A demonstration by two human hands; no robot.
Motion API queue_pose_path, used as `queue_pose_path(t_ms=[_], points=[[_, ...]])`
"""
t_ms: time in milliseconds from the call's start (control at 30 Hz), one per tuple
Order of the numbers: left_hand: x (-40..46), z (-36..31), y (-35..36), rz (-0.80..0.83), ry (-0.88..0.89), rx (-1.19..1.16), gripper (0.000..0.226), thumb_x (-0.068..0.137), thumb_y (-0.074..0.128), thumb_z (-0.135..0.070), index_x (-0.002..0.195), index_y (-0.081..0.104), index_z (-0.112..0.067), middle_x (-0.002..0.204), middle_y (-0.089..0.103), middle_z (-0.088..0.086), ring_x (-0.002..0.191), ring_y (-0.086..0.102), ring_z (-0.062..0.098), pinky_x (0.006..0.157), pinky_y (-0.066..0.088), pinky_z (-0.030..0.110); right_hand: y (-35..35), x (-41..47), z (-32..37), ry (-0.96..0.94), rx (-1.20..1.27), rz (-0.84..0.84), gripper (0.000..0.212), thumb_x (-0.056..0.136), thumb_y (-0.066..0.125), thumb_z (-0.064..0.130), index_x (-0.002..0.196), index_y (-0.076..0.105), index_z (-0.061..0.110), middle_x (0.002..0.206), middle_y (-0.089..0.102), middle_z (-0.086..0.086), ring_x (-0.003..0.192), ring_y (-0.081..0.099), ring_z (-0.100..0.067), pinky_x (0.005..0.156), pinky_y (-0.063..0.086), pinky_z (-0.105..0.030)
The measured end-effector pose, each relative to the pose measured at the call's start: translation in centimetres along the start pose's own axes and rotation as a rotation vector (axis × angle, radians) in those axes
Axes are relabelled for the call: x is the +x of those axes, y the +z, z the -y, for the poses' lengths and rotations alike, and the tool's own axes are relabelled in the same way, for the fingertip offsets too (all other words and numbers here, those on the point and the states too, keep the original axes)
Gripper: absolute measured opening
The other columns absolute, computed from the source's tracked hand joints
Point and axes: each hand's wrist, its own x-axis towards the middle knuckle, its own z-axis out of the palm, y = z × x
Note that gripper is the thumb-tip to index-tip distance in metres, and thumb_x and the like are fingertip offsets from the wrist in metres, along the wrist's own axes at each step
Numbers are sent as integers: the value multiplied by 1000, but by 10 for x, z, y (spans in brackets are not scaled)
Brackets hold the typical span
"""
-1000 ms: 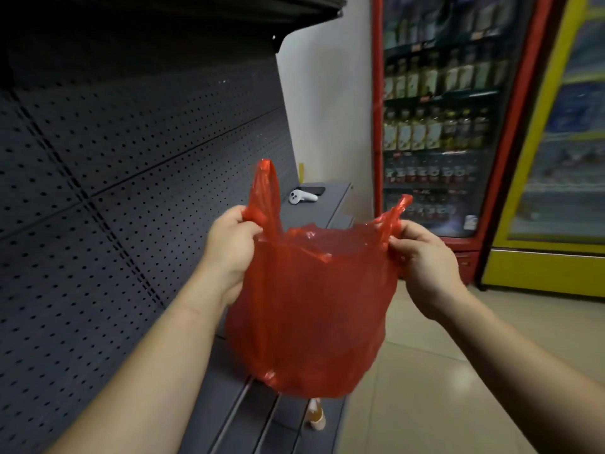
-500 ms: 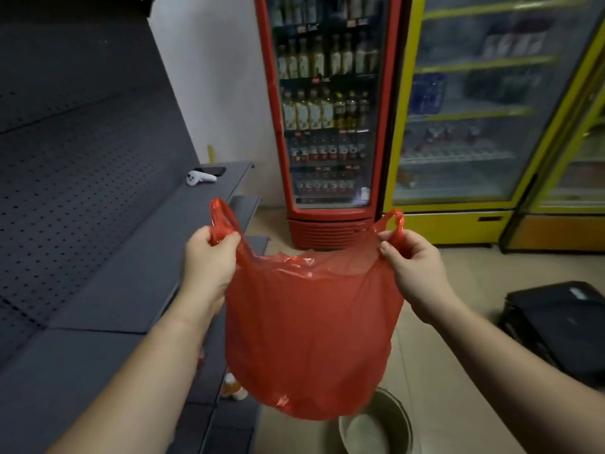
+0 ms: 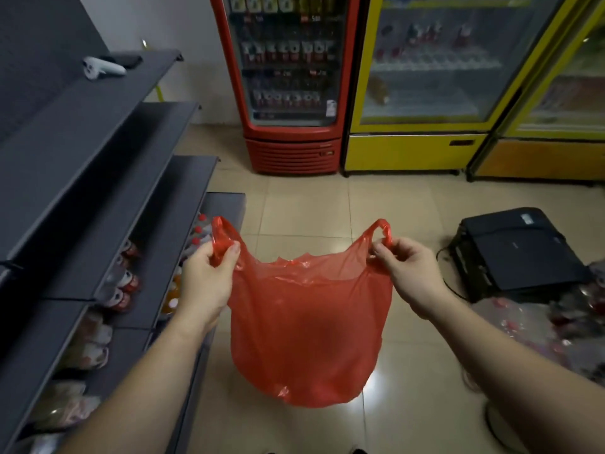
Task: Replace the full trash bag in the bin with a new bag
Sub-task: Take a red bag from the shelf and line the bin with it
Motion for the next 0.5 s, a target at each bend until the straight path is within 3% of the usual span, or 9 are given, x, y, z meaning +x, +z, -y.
queue_pose_path(t_ms=[133,233,333,500], points=[[-2,55,30,29,10,-84,30,83,66,-59,97,74,-34,87,79,-7,79,76,15,70,59,36,-3,9,-50,4,40,-38,17,93,67,18,81,76,11,86,76,-18,89,71,-41,85,56,-60],[-2,95,51,19,17,-153,29,84,68,-53,98,74,-29,89,79,-3,82,76,17,68,58,29,2,17,-89,4,96,-63,13,92,68,16,85,78,11,87,78,-15,90,73,-35,88,58,-53],[-6,137,69,4,33,-257,10,94,66,-28,98,75,-25,93,79,-2,85,76,15,67,57,21,11,23,-135,-1,194,-85,12,93,66,12,88,77,11,87,78,-14,91,74,-33,87,60,-46],[-13,219,99,7,38,-348,15,97,62,-15,93,74,-22,88,79,-6,80,74,7,66,55,15,36,29,-227,3,247,-95,12,94,64,12,91,75,8,87,78,-15,88,76,-27,82,62,-35]])
